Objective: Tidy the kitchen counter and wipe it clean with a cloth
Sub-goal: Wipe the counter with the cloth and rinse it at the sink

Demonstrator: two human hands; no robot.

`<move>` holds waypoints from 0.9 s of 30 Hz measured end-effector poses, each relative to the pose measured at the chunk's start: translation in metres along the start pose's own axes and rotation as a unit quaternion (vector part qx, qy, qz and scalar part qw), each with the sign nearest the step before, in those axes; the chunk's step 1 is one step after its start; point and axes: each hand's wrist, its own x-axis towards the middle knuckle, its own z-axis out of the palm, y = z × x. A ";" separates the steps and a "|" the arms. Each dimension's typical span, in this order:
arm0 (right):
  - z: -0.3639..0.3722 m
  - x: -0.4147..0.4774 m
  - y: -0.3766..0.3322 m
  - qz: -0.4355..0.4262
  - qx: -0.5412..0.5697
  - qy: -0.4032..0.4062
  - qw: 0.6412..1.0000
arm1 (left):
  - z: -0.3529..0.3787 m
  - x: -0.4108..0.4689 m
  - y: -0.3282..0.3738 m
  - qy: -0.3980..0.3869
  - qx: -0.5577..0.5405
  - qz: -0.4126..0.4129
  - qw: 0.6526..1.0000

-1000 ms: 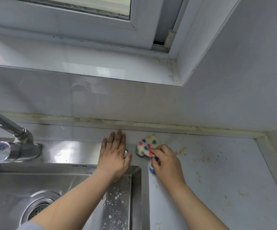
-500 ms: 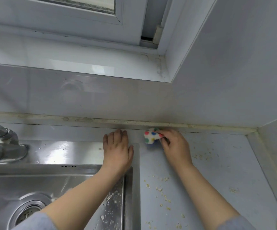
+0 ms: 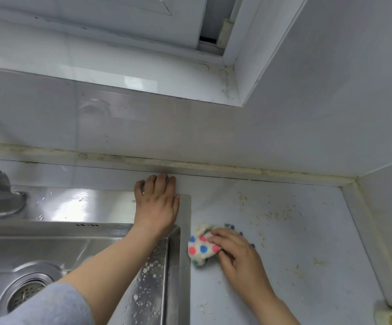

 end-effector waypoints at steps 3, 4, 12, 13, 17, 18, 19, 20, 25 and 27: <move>-0.008 -0.015 -0.009 0.029 0.045 -0.017 0.998 | 0.000 -0.001 0.001 0.005 0.001 -0.001 1.000; -0.014 -0.014 -0.011 0.041 0.058 -0.018 0.997 | 0.000 -0.001 0.001 0.007 0.002 0.000 1.000; -0.063 0.064 -0.012 0.037 0.023 0.097 0.994 | 0.004 -0.002 0.001 0.018 0.005 -0.002 1.000; -0.064 0.075 -0.009 0.033 0.009 0.102 0.994 | 0.004 -0.002 0.001 0.017 0.006 -0.002 1.000; -0.062 0.107 0.005 0.039 -0.048 0.115 0.991 | 0.005 -0.001 0.001 0.017 0.015 -0.001 1.000; -0.060 0.112 0.009 0.042 -0.052 0.111 0.992 | 0.005 -0.001 0.001 0.016 0.017 -0.001 1.000; -0.057 0.115 0.012 0.047 -0.055 0.099 0.992 | 0.005 -0.001 0.001 0.015 0.019 -0.001 1.000; -0.054 0.116 0.015 0.050 -0.059 0.084 0.993 | 0.005 -0.001 0.001 0.014 0.021 0.000 1.000; -0.035 0.101 0.019 0.080 0.002 0.051 0.996 | 0.005 -0.001 0.000 0.004 0.019 0.001 1.000; -0.033 0.098 0.016 0.094 0.032 0.045 0.994 | 0.004 -0.001 0.001 -0.003 0.021 0.001 1.000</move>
